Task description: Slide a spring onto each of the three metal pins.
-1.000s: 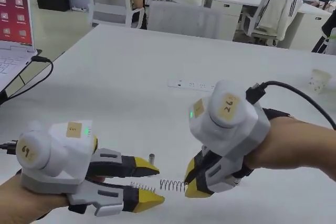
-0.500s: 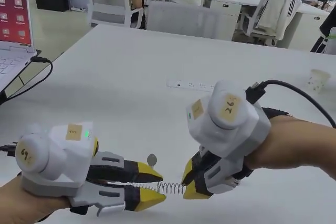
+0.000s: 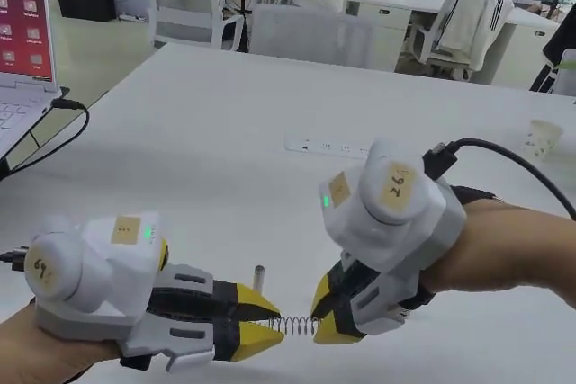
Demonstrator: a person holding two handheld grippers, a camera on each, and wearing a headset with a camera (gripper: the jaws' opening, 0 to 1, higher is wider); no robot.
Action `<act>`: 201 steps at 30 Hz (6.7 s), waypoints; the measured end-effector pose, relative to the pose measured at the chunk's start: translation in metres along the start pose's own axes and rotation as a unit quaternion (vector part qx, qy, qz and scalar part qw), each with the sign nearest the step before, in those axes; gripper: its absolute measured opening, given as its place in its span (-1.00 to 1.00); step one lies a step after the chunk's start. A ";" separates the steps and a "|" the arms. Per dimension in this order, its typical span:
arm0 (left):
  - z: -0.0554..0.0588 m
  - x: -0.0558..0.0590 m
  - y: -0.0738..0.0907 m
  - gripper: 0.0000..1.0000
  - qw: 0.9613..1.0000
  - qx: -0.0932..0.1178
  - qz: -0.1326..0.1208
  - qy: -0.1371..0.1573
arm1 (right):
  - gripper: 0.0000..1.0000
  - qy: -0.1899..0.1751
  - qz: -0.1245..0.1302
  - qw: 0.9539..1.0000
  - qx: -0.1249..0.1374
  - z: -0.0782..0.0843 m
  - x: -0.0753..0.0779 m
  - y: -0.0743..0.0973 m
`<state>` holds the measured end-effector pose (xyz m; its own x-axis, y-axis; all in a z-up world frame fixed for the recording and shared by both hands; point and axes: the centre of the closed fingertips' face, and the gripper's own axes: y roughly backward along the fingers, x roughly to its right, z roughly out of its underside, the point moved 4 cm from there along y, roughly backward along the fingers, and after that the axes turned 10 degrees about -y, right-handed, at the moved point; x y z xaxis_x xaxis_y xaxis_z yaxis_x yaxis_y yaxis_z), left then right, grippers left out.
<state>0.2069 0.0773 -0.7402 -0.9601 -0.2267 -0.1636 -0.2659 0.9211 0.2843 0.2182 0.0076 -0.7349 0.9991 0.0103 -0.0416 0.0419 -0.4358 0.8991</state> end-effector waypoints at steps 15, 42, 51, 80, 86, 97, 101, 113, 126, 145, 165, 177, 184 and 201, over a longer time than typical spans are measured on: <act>-0.002 0.003 0.003 -0.96 1.000 0.005 0.004 -0.001 | -0.82 -0.012 -0.002 1.000 0.006 0.000 -0.002 0.000; -0.012 0.004 0.006 -0.96 1.000 0.017 -0.003 0.000 | -0.83 -0.028 -0.002 0.999 0.021 0.002 -0.001 -0.005; -0.007 0.003 0.004 -0.95 1.000 0.006 0.000 -0.004 | -0.84 -0.036 0.001 0.999 0.038 -0.005 0.000 0.006; 0.001 0.005 0.000 -0.96 1.000 -0.009 0.013 -0.004 | -0.84 -0.008 -0.011 0.999 0.043 -0.033 -0.013 0.010; 0.001 0.007 -0.001 -0.96 1.000 -0.010 0.016 -0.002 | -0.84 -0.004 -0.014 0.999 0.040 -0.035 -0.016 0.009; 0.002 0.009 0.000 -0.96 1.000 -0.013 0.016 -0.002 | -0.84 0.002 -0.013 0.999 0.035 -0.038 -0.017 0.007; 0.002 0.009 0.000 -0.95 1.000 -0.013 0.015 0.000 | -0.84 0.003 -0.013 0.999 0.035 -0.039 -0.017 0.007; 0.002 0.005 0.001 -0.79 1.000 -0.009 0.009 0.009 | -0.84 0.001 -0.009 0.999 0.030 -0.038 -0.012 0.006; 0.009 -0.004 0.006 -0.41 0.999 -0.016 -0.015 0.028 | -0.84 -0.009 0.005 1.000 0.020 -0.026 -0.003 0.010; 0.029 -0.013 0.026 0.00 0.995 -0.034 -0.074 0.052 | -0.84 -0.030 0.019 0.999 0.015 -0.010 0.006 0.020; 0.056 -0.016 0.029 0.15 0.991 -0.055 -0.095 0.077 | -0.84 -0.058 0.034 0.998 0.011 0.010 0.021 0.030; 0.060 -0.017 0.029 0.17 0.990 -0.056 -0.097 0.082 | -0.84 -0.080 0.066 0.995 0.007 0.025 0.046 0.046; 0.061 -0.015 0.028 0.17 0.990 -0.057 -0.095 0.082 | -0.84 -0.085 0.078 0.993 0.000 0.029 0.057 0.044; 0.061 -0.013 0.030 0.18 0.991 -0.054 -0.094 0.084 | -0.84 -0.095 0.100 0.990 -0.014 0.029 0.079 0.033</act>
<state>0.2167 0.1268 -0.7868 -0.8912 -0.4486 -0.0667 -0.4402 0.8202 0.3655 0.2985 -0.0324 -0.7216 0.9678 -0.2445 0.0602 -0.1543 -0.3867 0.9092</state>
